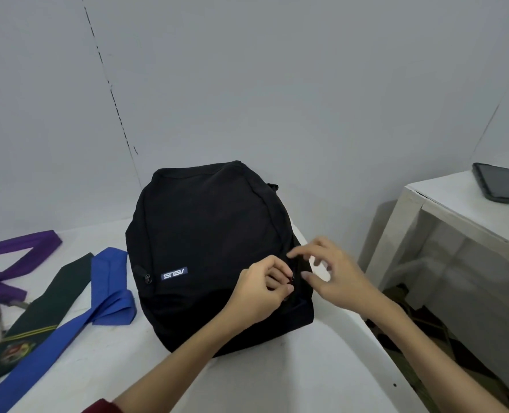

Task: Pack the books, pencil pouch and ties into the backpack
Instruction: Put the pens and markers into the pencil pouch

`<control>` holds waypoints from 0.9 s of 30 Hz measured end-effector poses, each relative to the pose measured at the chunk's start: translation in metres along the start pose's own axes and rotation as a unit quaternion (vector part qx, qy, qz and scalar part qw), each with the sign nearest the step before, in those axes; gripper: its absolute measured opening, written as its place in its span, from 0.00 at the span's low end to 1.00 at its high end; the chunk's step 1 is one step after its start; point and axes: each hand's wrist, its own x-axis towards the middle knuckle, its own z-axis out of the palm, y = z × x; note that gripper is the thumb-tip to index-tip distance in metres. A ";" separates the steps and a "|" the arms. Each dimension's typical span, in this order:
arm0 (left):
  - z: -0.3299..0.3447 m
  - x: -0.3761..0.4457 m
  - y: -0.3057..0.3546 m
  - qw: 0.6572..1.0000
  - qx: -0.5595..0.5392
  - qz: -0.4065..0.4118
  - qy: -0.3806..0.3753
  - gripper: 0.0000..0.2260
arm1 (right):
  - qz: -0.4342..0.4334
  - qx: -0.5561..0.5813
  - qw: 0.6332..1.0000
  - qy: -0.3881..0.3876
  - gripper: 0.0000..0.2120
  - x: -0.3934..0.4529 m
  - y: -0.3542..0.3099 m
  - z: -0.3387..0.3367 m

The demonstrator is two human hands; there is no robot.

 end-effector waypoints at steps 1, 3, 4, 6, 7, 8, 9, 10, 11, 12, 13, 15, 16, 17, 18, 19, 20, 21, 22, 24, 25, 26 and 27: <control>0.000 0.000 0.000 1.000 0.021 0.013 -0.001 0.10 | -0.021 -0.056 0.998 -0.018 0.17 0.003 0.000 0.004; -0.003 -0.002 -0.002 0.998 0.059 0.030 -0.006 0.12 | -0.060 -0.203 0.977 -0.030 0.13 0.008 -0.001 0.014; -0.004 -0.003 -0.004 0.997 0.071 0.034 -0.011 0.12 | -0.080 -0.261 0.962 -0.024 0.12 0.010 -0.001 0.018; -0.008 -0.007 -0.006 0.995 0.094 0.037 -0.022 0.14 | -0.103 -0.304 0.947 0.017 0.14 0.012 0.004 0.021; -0.010 -0.009 -0.006 0.992 0.111 0.044 -0.025 0.15 | -0.108 -0.311 0.944 0.036 0.14 0.013 0.007 0.020; -0.014 -0.012 -0.006 0.989 0.130 0.057 -0.026 0.15 | -0.114 -0.315 0.941 0.046 0.14 0.013 0.012 0.019; -0.021 -0.017 -0.007 0.986 0.147 0.073 -0.025 0.15 | -0.114 -0.318 0.939 0.055 0.14 0.012 0.017 0.016; -0.028 -0.023 -0.008 0.982 0.163 0.090 -0.023 0.15 | -0.103 -0.317 0.941 0.059 0.14 0.011 0.019 0.012; -0.037 -0.029 -0.009 0.978 0.178 0.105 -0.018 0.14 | -0.087 -0.314 0.943 0.068 0.14 0.010 0.021 0.008; -0.046 -0.035 -0.010 0.975 0.191 0.112 -0.012 0.14 | -0.068 -0.306 0.947 0.071 0.14 0.010 0.021 0.004; -0.054 -0.042 -0.012 0.973 0.199 0.114 -0.007 0.13 | -0.053 -0.297 0.951 0.063 0.13 0.011 0.018 -0.001; -0.064 -0.054 -0.013 0.972 0.205 0.112 0.006 0.13 | -0.057 -0.254 0.966 0.012 0.10 0.013 -0.001 -0.004; -0.064 -0.057 -0.013 0.971 0.207 0.118 0.012 0.13 | -0.080 -0.220 0.972 -0.023 0.13 0.014 -0.011 -0.002; -0.062 -0.059 -0.013 0.969 0.210 0.126 0.018 0.14 | -0.102 -0.202 0.972 -0.058 0.18 0.015 -0.021 0.004; -0.061 -0.060 -0.013 0.967 0.216 0.133 0.023 0.15 | -0.128 -0.208 0.965 -0.094 0.21 0.016 -0.035 0.015; -0.059 -0.059 -0.015 0.965 0.222 0.138 0.028 0.16 | -0.158 -0.227 0.955 -0.105 0.22 0.016 -0.045 0.027; -0.059 -0.060 -0.017 0.963 0.229 0.138 0.031 0.18 | -0.182 -0.256 0.944 -0.097 0.20 0.016 -0.050 0.039; -0.062 -0.060 -0.020 0.961 0.239 0.137 0.036 0.19 | -0.199 -0.267 0.940 -0.069 0.19 0.017 -0.050 0.047; -0.066 -0.061 -0.022 0.958 0.251 0.135 0.040 0.20 | -0.202 -0.270 0.940 -0.043 0.19 0.018 -0.045 0.050; -0.081 -0.066 -0.028 0.953 0.265 0.137 0.048 0.21 | -0.200 -0.261 0.944 -0.013 0.21 0.019 -0.034 0.047; -0.089 -0.071 -0.030 0.950 0.274 0.141 0.054 0.21 | -0.204 -0.255 0.945 0.001 0.21 0.019 -0.025 0.046; -0.098 -0.077 -0.033 0.945 0.286 0.144 0.060 0.22 | -0.200 -0.249 0.948 -0.005 0.22 0.020 -0.023 0.043; -0.104 -0.083 -0.035 0.942 0.296 0.144 0.065 0.21 | -0.200 -0.249 0.947 -0.019 0.23 0.019 -0.023 0.039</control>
